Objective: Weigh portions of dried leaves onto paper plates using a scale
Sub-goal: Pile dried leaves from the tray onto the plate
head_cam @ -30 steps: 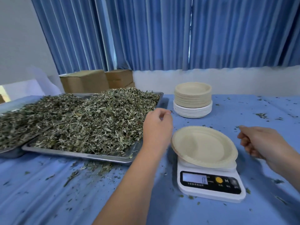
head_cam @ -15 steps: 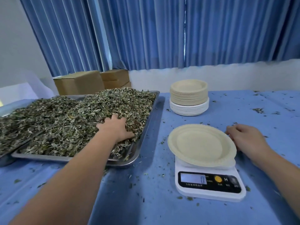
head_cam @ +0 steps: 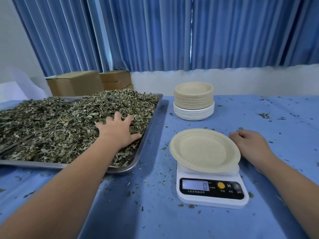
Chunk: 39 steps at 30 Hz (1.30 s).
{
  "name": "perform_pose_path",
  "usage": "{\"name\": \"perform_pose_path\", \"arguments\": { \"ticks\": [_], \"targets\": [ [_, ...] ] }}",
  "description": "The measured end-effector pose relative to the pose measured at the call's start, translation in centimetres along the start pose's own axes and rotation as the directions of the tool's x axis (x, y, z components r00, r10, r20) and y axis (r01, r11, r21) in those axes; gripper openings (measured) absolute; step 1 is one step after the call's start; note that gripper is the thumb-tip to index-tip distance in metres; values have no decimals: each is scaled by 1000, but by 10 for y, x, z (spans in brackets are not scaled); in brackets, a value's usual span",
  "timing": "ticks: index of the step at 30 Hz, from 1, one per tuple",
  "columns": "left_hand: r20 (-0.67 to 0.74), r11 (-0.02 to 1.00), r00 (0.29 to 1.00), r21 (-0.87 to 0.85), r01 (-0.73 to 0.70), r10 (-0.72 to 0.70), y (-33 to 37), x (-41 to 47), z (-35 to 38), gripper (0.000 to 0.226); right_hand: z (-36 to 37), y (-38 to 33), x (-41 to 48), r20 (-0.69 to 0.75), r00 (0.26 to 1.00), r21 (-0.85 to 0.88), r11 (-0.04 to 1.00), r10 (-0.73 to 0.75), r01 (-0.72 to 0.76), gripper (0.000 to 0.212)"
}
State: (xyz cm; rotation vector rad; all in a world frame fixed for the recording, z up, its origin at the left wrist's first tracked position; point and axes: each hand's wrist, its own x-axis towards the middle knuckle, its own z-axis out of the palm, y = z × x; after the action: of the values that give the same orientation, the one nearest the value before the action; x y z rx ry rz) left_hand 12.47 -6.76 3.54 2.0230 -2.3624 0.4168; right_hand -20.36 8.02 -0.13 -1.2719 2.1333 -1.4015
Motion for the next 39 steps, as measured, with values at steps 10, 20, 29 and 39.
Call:
{"name": "perform_pose_path", "arguments": {
  "ticks": [10,20,29,39],
  "targets": [
    [137,943,950,-224,-245,279,1,7,5,49,1,2,1,2,1000,16,1000,-9,9,43],
    [-151,969,980,-192,-154,126,-28,3,-10,53,0,4,2,19,1000,32,999,3,-3,38],
    [-237,868,965,-451,-210,110,-42,4,-29,40,0,2,0,28,1000,40,999,-14,13,40],
    [-366,936,914,-227,-268,173,-37,-1,-53,48,-1,3,0,35,999,36,999,-9,8,40]
  ]
}}
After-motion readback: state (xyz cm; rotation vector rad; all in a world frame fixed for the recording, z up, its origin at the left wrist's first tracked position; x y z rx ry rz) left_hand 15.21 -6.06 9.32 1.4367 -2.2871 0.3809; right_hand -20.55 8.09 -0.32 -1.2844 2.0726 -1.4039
